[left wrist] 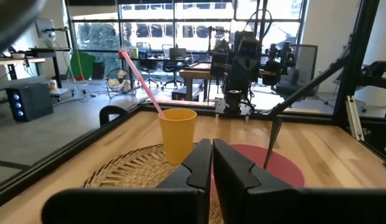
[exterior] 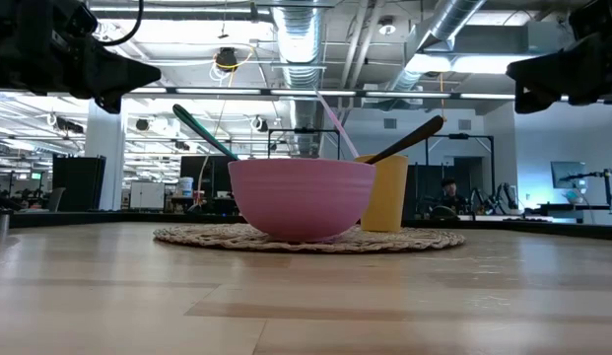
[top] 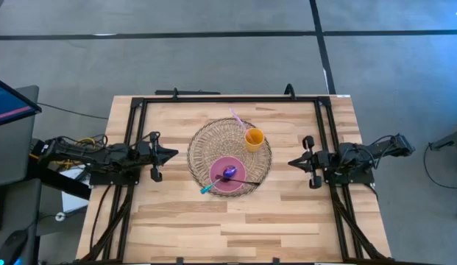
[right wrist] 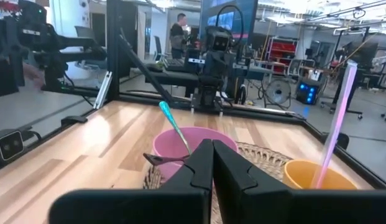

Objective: Pick & Place Utensil
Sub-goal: Return to Home Position

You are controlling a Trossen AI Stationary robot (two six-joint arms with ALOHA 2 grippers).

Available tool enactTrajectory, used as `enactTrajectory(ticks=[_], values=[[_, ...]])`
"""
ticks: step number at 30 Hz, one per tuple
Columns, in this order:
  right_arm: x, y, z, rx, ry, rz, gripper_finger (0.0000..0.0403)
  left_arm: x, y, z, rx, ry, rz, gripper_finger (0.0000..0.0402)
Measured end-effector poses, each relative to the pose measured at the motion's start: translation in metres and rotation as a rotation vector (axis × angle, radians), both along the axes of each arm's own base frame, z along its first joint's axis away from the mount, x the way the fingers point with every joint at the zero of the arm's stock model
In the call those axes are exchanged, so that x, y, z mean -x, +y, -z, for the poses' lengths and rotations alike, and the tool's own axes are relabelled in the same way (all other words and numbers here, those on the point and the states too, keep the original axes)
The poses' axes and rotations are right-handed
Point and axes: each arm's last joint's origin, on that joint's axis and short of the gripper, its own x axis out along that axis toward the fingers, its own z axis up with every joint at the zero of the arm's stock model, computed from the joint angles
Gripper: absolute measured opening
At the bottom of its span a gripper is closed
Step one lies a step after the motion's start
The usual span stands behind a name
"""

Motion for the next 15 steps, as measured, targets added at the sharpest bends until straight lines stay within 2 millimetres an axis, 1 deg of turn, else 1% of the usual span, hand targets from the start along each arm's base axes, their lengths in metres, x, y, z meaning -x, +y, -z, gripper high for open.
enactTrajectory(ticks=[15], values=[[-0.0005, 0.0001, 0.0006, 0.002, 0.007, 0.002, 0.0001, 0.0002, 0.0, -0.0007, 0.002, -0.007, 0.0, 0.0017]])
